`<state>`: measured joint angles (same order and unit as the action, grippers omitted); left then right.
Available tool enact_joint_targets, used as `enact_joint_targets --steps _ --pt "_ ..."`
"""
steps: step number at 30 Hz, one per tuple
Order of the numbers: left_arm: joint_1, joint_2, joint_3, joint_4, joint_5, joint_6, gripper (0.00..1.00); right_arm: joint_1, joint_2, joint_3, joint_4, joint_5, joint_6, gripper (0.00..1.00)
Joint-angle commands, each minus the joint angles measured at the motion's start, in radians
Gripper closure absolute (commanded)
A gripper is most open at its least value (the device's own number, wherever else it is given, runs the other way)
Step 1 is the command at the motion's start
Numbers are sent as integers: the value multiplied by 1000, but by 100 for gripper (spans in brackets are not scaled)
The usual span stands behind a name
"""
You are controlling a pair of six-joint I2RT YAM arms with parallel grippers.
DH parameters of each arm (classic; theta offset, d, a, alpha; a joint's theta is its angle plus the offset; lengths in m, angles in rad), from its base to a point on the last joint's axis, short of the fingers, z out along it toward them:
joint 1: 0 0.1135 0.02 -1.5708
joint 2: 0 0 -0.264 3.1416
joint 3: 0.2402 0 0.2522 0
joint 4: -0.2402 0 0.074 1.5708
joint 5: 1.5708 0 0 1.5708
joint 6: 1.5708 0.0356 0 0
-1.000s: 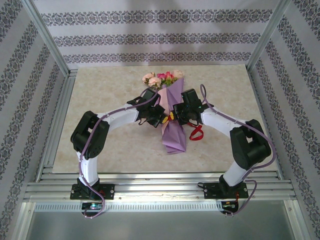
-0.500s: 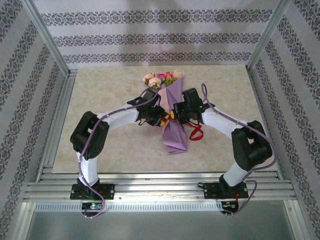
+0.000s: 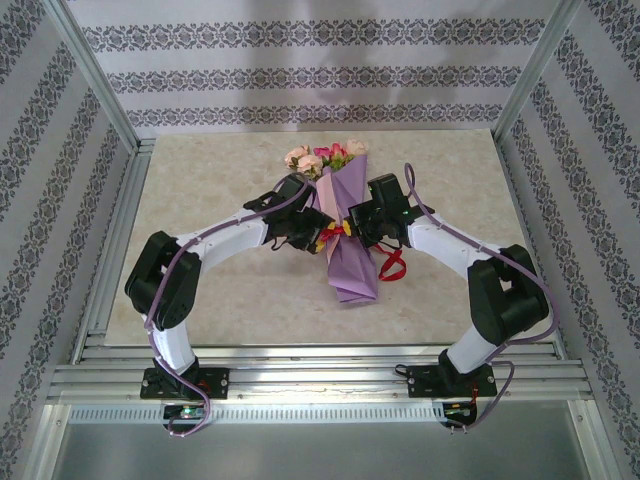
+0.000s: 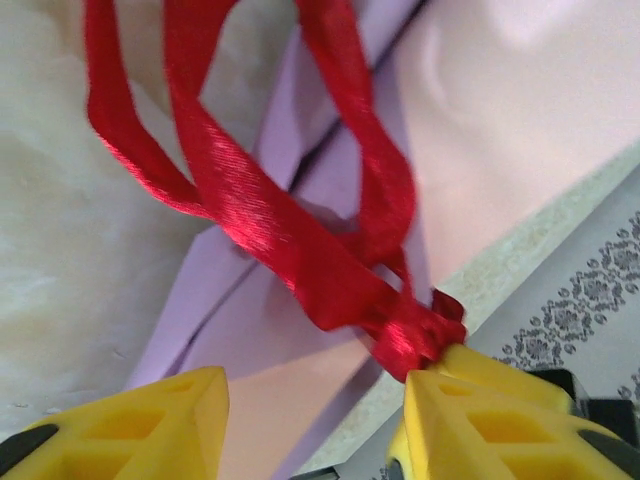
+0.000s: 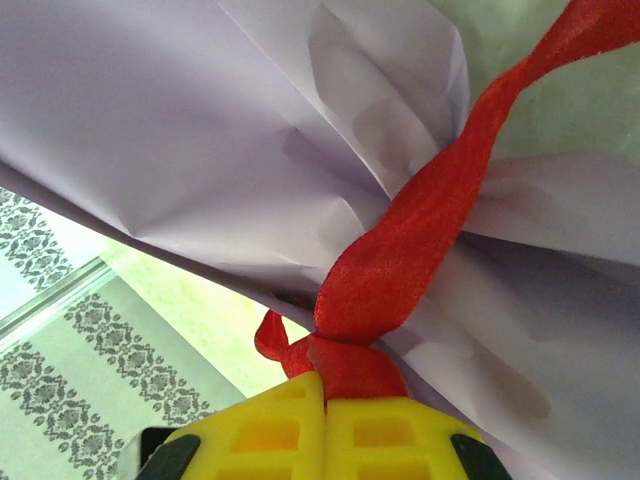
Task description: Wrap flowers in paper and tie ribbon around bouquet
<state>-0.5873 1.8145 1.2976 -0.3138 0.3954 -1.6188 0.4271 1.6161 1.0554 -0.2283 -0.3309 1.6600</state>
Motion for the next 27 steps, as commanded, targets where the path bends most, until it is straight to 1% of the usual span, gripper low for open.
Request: enact_joint_targets --steps 1,6,10,14,18,19,21,23,24,27 --pt "3 28 11 59 -10 -79 50 -11 -34 -21 10 -19 -33 100" --pt "-1 84 75 25 1 -48 51 -17 -29 -15 -11 -37 -77 100" --pt "-5 102 59 28 13 -44 52 -22 -28 -8 -55 -44 -122 100" --pt "-6 114 53 33 4 -27 61 -23 -34 -22 -72 -45 -137 100" --pt "-6 113 46 39 -4 -20 62 -42 -29 -37 -62 -51 -146 100" --pt "-6 110 45 38 -4 -18 63 -49 -28 -35 -62 -53 -156 97" --pt "-6 109 39 48 -3 -16 67 -63 -41 -24 -82 -41 -191 84" --pt "-6 106 37 54 -2 -16 67 -69 -68 -12 -117 -13 -222 74" --pt "-6 105 37 52 -3 -12 67 -71 -82 -13 -131 -3 -233 71" --pt "-6 100 37 60 -3 -9 67 -71 -113 -46 -140 6 -227 69"
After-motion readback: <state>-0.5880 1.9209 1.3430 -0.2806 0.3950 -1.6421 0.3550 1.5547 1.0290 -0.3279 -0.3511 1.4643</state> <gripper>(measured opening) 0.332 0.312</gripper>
